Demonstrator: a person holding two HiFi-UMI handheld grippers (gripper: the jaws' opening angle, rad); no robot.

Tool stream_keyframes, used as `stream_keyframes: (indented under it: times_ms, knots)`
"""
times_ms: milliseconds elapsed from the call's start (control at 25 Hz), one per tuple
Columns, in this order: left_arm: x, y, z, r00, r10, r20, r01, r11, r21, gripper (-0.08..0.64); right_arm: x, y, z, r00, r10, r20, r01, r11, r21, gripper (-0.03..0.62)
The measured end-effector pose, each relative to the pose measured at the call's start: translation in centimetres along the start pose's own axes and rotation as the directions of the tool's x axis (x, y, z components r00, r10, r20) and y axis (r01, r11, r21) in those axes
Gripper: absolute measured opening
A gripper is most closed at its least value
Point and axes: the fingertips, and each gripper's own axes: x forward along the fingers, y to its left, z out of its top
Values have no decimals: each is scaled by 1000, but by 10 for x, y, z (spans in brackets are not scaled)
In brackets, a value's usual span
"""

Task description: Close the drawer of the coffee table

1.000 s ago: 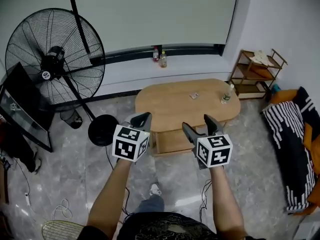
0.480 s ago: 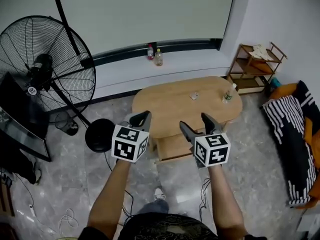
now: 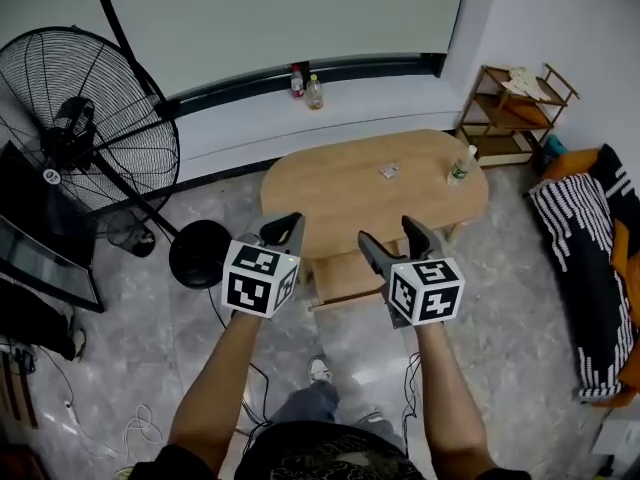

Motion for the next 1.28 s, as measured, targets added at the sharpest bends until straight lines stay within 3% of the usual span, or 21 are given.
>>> stream_keyframes:
  times_ms: [320, 680, 1280]
  knots:
    - [5, -45, -28, 1000, 9, -11, -9, 1000, 3, 2, -27, -19, -37, 1000, 10, -9, -10, 1000, 7, 374]
    - [24, -70, -65, 999, 33, 23, -33, 999, 22, 2, -24, -35, -78, 999, 47, 1, -47, 997, -65, 374]
    - [125, -53, -199, 994, 76, 82, -76, 997, 4, 2, 66, -77, -210, 996, 81, 37, -76, 991, -114, 374]
